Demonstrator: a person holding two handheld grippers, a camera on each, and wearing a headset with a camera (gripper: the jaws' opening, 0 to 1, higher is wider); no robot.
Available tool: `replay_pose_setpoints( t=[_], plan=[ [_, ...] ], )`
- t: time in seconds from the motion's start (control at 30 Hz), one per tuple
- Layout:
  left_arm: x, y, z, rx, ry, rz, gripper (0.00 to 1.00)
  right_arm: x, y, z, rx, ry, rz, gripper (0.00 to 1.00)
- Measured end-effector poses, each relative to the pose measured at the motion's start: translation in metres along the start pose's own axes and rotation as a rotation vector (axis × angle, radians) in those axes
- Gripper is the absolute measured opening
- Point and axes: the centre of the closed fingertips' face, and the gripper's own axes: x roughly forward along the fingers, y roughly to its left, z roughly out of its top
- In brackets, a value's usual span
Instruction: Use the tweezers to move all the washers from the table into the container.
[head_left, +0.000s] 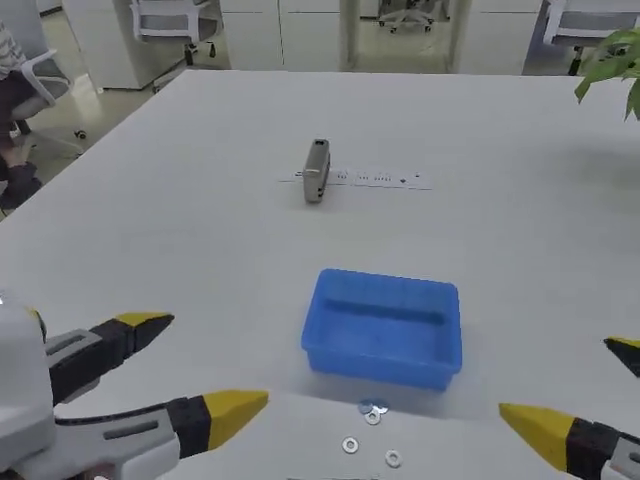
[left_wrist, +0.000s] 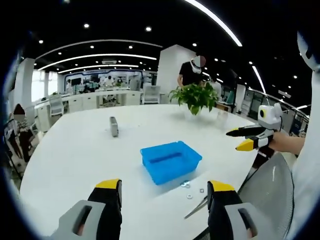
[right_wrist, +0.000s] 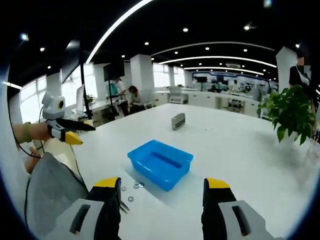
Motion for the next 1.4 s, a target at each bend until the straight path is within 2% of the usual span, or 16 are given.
replay_pose_setpoints(
  t=[0.07,0.1,0.17,0.23,0.3,0.4,0.5,0.6,0.7,0.9,1.07,1.23,1.27,1.33,1.37,1.4],
  plan=[
    [0.01,-0.008,-0.011,0.031,0.064,-0.051,0.61,0.009,0.015,-0.008,-0.014,0.027,0.065,0.56],
    [0.015,-0.015,-0.017,0.039,0.102,-0.094,0.57,0.011,0.019,-0.01,-0.017,0.038,0.081,0.53],
    [0.022,-0.029,-0.024,0.033,0.139,-0.163,0.5,0.016,0.028,-0.014,-0.033,0.052,0.111,0.45],
    [0.027,-0.039,-0.032,0.049,0.177,-0.207,0.43,0.021,0.036,-0.021,-0.039,0.072,0.146,0.38],
    [0.034,-0.047,-0.044,0.099,0.23,-0.241,0.37,0.025,0.046,-0.028,-0.046,0.097,0.19,0.33],
    [0.043,-0.058,-0.06,0.148,0.298,-0.292,0.28,0.029,0.053,-0.036,-0.071,0.132,0.21,0.27],
    [0.048,-0.065,-0.069,0.169,0.338,-0.337,0.23,0.031,0.061,-0.045,-0.111,0.169,0.237,0.22],
    [0.052,-0.067,-0.077,0.219,0.383,-0.363,0.17,0.032,0.068,-0.051,-0.129,0.193,0.259,0.19],
    [0.057,-0.064,-0.088,0.287,0.442,-0.374,0.14,0.031,0.072,-0.057,-0.15,0.219,0.276,0.18],
    [0.065,-0.059,-0.101,0.377,0.518,-0.39,0.1,0.03,0.077,-0.067,-0.163,0.252,0.3,0.15],
    [0.068,-0.056,-0.111,0.469,0.569,-0.402,0.08,0.028,0.08,-0.072,-0.171,0.27,0.312,0.12],
    [0.069,-0.058,-0.12,0.511,0.604,-0.428,0.09,0.027,0.082,-0.076,-0.177,0.28,0.321,0.1],
    [0.069,-0.058,-0.122,0.529,0.615,-0.433,0.09,0.027,0.083,-0.076,-0.176,0.281,0.323,0.09],
    [0.069,-0.054,-0.127,0.606,0.647,-0.43,0.08,0.026,0.085,-0.078,-0.178,0.288,0.33,0.09],
    [0.07,-0.054,-0.128,0.616,0.652,-0.43,0.08,0.026,0.085,-0.079,-0.182,0.291,0.331,0.09],
    [0.072,-0.055,-0.125,0.641,0.634,-0.435,0.06,0.026,0.085,-0.079,-0.188,0.295,0.332,0.08]
  ],
)
